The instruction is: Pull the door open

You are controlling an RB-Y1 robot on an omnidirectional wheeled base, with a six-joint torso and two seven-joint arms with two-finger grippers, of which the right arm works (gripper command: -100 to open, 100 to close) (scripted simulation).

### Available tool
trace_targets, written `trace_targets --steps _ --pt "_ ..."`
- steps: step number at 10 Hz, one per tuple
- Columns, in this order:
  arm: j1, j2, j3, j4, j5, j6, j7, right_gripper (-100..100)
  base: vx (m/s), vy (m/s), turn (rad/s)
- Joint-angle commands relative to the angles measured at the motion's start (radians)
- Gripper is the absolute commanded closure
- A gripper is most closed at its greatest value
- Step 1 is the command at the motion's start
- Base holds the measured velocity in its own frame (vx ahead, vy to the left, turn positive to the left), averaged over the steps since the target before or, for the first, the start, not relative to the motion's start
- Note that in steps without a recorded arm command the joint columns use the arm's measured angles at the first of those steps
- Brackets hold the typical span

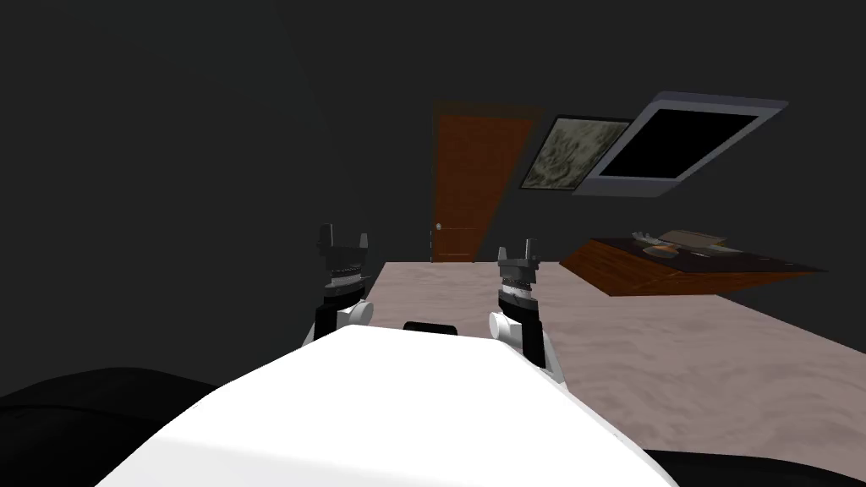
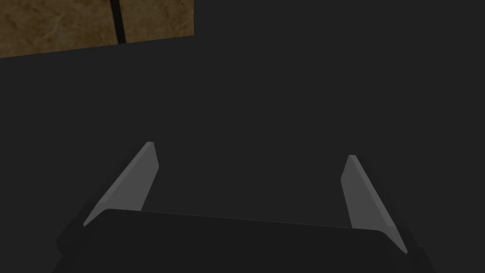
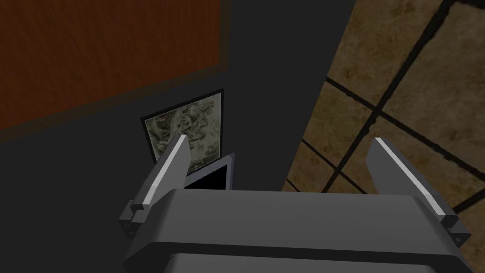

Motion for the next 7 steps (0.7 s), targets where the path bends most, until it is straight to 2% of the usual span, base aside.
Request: trace_targets --steps 1,7 --pt "-0.002 -0.012 0.011 0.025 -0.028 -0.015 -0.019 -100 0.080 0.017 0.107" --pt "-0.012 -0.054 0.053 0.121 -0.137 -0.075 -0.093 -100 0.151 0.006 0.112"
